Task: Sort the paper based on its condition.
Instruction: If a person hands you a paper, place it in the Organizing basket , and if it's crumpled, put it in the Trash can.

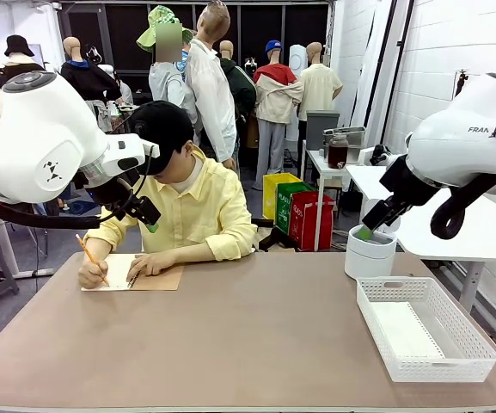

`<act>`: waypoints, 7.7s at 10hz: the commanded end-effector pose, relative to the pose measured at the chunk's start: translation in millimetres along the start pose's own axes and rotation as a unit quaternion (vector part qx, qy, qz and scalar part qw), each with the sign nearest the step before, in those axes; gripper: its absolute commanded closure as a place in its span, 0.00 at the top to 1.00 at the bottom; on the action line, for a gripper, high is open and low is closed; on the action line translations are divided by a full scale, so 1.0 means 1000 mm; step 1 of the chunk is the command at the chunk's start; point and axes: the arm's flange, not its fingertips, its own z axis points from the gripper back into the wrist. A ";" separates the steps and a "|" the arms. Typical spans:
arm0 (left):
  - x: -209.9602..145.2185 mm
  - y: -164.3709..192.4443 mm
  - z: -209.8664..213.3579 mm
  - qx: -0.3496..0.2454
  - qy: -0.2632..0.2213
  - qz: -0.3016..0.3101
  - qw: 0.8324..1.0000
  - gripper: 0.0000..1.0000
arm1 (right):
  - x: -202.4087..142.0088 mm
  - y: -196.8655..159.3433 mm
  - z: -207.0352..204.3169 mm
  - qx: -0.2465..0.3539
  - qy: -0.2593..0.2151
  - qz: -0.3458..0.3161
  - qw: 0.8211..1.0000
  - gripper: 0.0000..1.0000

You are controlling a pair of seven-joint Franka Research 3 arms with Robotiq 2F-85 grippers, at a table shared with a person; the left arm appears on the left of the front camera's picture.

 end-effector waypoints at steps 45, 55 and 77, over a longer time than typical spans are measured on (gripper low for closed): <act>0.000 0.001 0.001 0.001 0.000 -0.003 1.000 1.00 | 0.010 0.059 0.045 0.025 -0.241 0.148 0.959 1.00; 0.000 0.001 0.001 0.001 0.000 -0.003 1.000 1.00 | 0.010 0.059 0.045 0.025 -0.241 0.148 0.959 1.00; 0.000 0.001 0.001 0.001 0.000 -0.003 1.000 1.00 | 0.010 0.059 0.045 0.025 -0.241 0.148 0.959 1.00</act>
